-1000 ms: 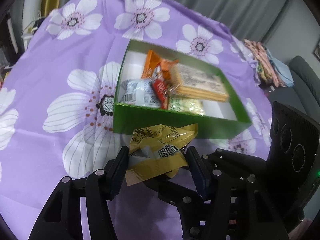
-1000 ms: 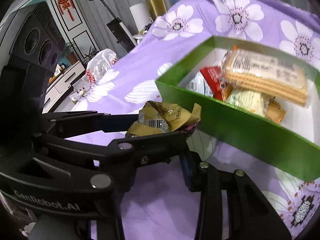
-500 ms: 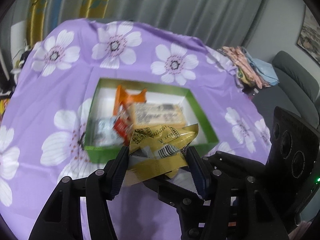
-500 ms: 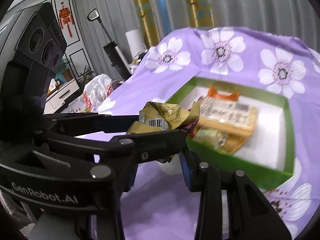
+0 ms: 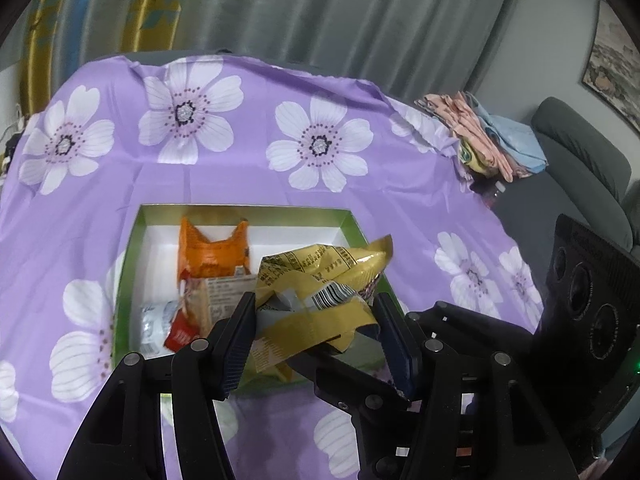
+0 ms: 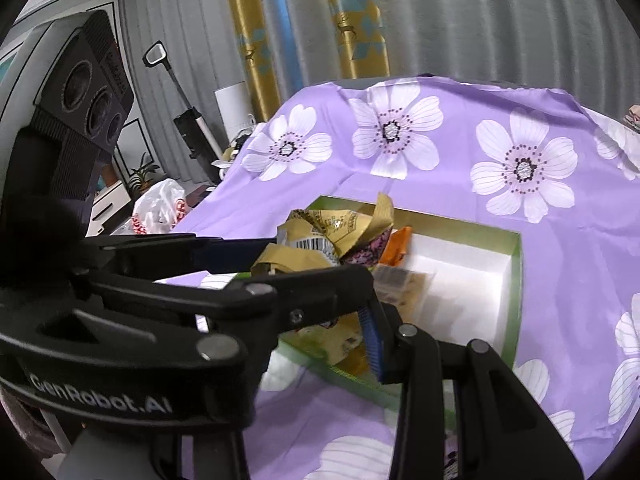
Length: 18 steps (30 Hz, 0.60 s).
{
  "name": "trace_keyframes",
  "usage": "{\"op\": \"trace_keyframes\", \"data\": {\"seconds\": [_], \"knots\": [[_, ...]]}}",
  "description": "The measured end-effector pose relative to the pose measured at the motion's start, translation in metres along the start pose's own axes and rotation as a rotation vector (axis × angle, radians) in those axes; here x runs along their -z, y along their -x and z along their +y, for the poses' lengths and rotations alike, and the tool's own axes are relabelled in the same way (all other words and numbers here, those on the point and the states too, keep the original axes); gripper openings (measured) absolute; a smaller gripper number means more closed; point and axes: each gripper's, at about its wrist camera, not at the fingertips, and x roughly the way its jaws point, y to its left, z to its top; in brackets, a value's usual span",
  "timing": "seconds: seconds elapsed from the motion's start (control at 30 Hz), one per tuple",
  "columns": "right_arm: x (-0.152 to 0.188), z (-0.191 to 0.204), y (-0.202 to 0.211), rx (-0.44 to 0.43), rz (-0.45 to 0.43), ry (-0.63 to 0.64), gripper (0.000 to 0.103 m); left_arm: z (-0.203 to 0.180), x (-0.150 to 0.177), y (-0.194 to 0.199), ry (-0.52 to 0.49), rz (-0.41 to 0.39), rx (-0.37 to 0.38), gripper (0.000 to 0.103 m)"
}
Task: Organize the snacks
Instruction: 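Carry the gold bag over the green box and lower it inside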
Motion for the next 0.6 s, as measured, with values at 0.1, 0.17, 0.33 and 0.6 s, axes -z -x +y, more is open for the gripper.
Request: {"op": "trace_keyframes", "data": {"seconds": [0.1,0.17,0.33,0.6], "knots": [[-0.001,-0.008,-0.004,0.004,0.005,-0.005,0.039,0.002,-0.005,-0.009,0.014,0.010,0.014,0.059],[-0.002,-0.012,-0.007,0.003,0.009,-0.011,0.039,0.003,-0.006,-0.013,0.018,0.016,0.017,0.059],[-0.003,-0.018,-0.017,0.007,0.024,-0.015,0.039,0.008,-0.009,-0.023,0.027,0.031,0.017,0.059],[-0.001,-0.022,-0.028,0.004,0.051,-0.027,0.039,0.015,-0.010,-0.037,0.047,0.058,0.015,0.059]]}}
